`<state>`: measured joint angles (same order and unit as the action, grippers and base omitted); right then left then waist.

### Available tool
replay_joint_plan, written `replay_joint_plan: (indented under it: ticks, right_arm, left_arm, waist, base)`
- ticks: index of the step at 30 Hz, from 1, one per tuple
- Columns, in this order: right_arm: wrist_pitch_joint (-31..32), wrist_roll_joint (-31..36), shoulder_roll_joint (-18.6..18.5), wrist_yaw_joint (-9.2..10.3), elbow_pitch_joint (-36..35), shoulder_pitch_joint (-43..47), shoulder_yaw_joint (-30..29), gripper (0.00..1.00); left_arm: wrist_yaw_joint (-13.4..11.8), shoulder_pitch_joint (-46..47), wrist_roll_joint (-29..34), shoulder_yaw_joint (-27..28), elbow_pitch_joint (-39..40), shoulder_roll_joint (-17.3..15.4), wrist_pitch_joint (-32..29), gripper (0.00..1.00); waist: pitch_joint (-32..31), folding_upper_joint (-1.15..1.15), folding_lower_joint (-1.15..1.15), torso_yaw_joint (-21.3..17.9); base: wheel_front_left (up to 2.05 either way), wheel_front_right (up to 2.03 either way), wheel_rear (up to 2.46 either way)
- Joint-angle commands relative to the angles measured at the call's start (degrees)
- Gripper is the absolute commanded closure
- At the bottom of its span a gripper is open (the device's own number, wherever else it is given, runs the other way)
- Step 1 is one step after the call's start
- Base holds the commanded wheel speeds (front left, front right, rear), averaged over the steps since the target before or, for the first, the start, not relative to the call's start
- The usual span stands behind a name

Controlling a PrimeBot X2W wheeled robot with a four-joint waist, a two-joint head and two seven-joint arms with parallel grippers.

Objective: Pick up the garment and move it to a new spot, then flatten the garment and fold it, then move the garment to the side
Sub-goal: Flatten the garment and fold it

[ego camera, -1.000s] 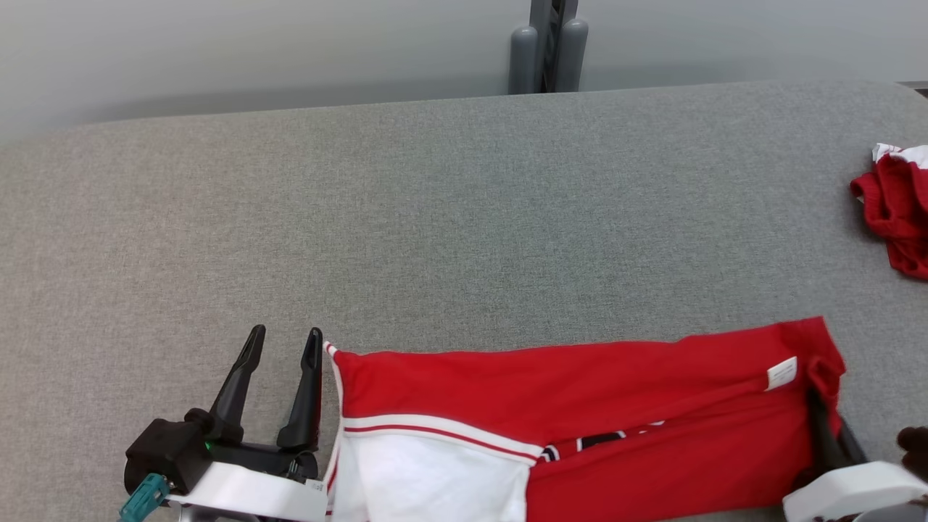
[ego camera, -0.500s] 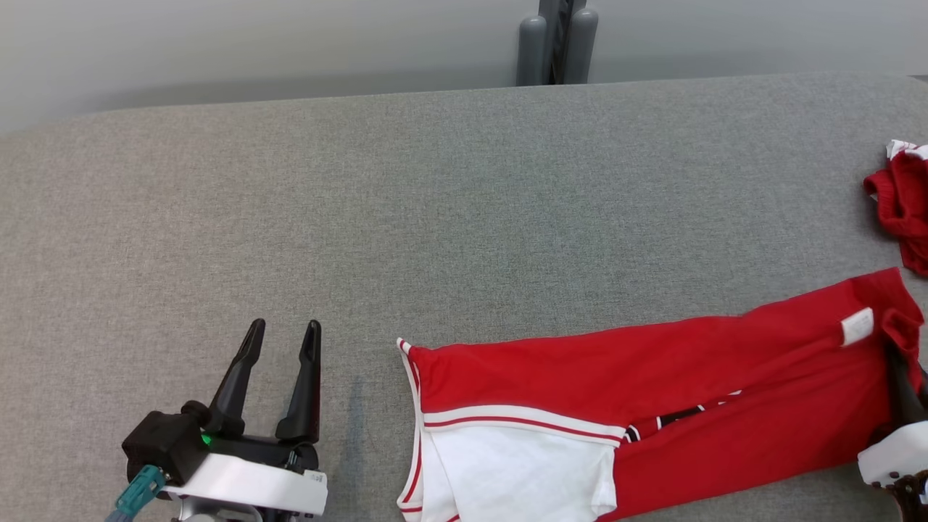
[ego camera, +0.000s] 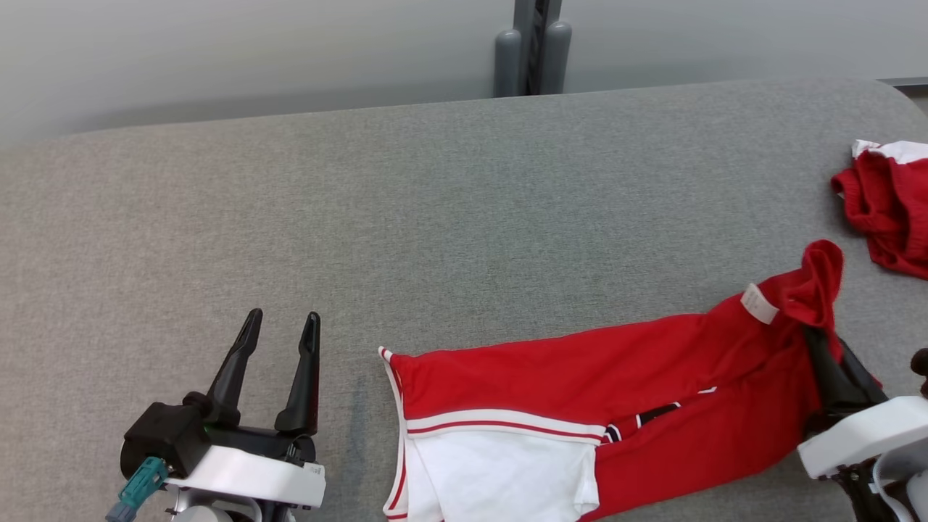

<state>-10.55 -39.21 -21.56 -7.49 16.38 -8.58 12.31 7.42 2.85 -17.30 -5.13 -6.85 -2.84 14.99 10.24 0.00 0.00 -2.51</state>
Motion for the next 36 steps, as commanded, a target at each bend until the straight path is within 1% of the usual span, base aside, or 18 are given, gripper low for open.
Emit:
replay_joint_plan:
  ticks: [1,4,10,14,17,22,26,27,31,36]
  right_arm:
    - [0.7,-0.7,0.3,0.00,-1.1,0.6,0.2,1.00]
    - [4.0,-2.9,2.3,0.00,-6.4,1.9,1.0,1.00]
    - [10.4,-9.6,10.1,-0.01,-15.4,4.4,0.4,1.00]
    - [14.7,-11.7,14.8,-0.01,-19.5,5.8,2.2,1.00]
    - [17.2,-12.9,17.0,-0.01,-21.5,6.9,4.4,1.00]
    - [19.0,-14.6,18.4,-0.01,-22.8,7.9,8.3,1.00]
    - [17.7,-16.8,18.6,-0.01,-21.7,7.3,11.6,1.00]
    - [17.7,-16.8,18.6,-0.01,-21.7,7.3,11.6,1.00]
    - [15.2,-19.0,18.5,-0.01,-19.2,6.0,15.1,1.00]
    - [12.8,-19.5,18.5,-0.02,-14.3,3.7,18.1,1.00]
  left_arm:
    - [0.1,0.3,-0.1,0.2,0.0,-0.2,0.2,0.00]
    - [0.1,0.2,-0.5,0.4,-0.1,-0.2,0.2,0.00]
    - [0.1,1.2,-1.1,0.4,0.1,-0.2,0.2,0.00]
    - [0.1,1.4,-1.5,0.4,-0.1,-0.2,0.2,0.00]
    - [0.1,1.4,-1.7,0.6,-0.1,-0.2,0.2,0.00]
    - [0.1,1.6,-2.2,0.8,-0.3,-0.2,0.2,0.00]
    - [0.1,1.9,-2.9,0.2,-0.6,-0.2,0.2,0.00]
    - [0.1,1.9,-2.9,0.2,-0.6,-0.2,0.2,0.00]
    - [0.1,2.3,-3.6,0.0,-0.8,-0.2,0.2,0.00]
    - [0.1,2.5,-4.2,0.0,-1.0,-0.2,0.2,0.00]
  waist:
    - [-0.2,0.00,0.00,-0.4]
    - [-0.4,0.00,0.00,-1.1]
    - [-1.0,0.00,0.00,-1.7]
    - [-1.2,0.00,0.00,-1.4]
    - [-1.2,0.00,0.00,-0.9]
    - [-1.0,0.00,0.00,0.5]
    - [-0.7,0.00,0.00,2.1]
    - [-0.7,0.00,0.00,2.1]
    - [-0.6,0.00,0.00,4.0]
    - [-0.2,0.00,0.00,6.0]
  base:
    - [0.00,0.00,0.00]
    - [0.00,0.00,0.00]
    - [0.00,0.00,0.00]
    - [0.00,0.00,0.00]
    - [0.00,0.00,0.00]
    - [0.00,0.00,0.00]
    - [0.00,0.00,0.00]
    - [0.00,0.00,0.00]
    - [0.00,0.00,0.00]
    - [0.00,0.00,0.00]
